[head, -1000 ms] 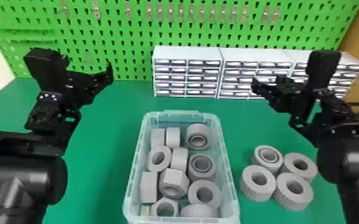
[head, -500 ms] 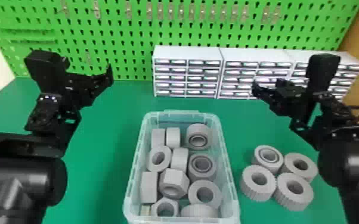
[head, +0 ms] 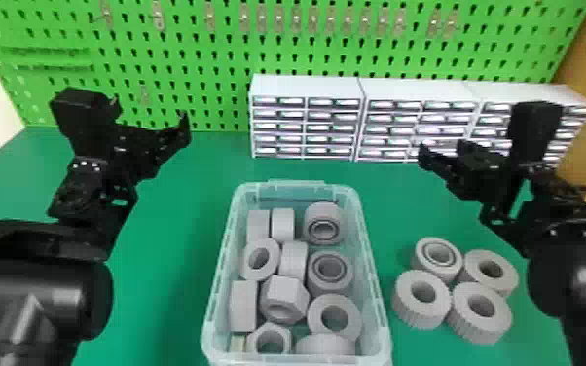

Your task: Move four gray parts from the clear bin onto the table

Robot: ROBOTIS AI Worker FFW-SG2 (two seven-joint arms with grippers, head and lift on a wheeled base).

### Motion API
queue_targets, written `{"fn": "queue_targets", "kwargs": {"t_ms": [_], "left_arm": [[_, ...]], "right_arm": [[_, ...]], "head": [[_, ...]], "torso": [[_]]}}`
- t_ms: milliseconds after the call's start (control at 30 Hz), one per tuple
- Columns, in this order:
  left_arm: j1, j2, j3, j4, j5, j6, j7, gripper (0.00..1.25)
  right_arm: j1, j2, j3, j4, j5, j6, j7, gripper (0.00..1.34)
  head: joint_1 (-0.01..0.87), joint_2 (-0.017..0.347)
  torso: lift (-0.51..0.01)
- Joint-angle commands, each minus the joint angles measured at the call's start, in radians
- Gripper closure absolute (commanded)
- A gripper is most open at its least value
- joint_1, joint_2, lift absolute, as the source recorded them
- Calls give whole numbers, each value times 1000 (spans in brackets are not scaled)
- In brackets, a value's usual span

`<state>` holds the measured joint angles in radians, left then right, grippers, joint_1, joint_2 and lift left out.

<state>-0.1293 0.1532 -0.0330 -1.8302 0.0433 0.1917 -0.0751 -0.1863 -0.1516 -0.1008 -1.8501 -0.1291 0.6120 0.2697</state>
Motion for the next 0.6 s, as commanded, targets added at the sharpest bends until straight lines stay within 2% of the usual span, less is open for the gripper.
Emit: {"fn": "queue_targets", "kwargs": {"t_ms": [0,567], "left_arm": [[-9,3,-2,0,1,0,0,130],[-21,5,-13,0,10,0,-2,130]], "right_arm": [[-1,-2,-5,-8,-3,0,0,470],[8,6,-7,-18,-7,0,0,472]], "head": [[686,26],[686,26]], "torso": [[-50],[-50]]}}
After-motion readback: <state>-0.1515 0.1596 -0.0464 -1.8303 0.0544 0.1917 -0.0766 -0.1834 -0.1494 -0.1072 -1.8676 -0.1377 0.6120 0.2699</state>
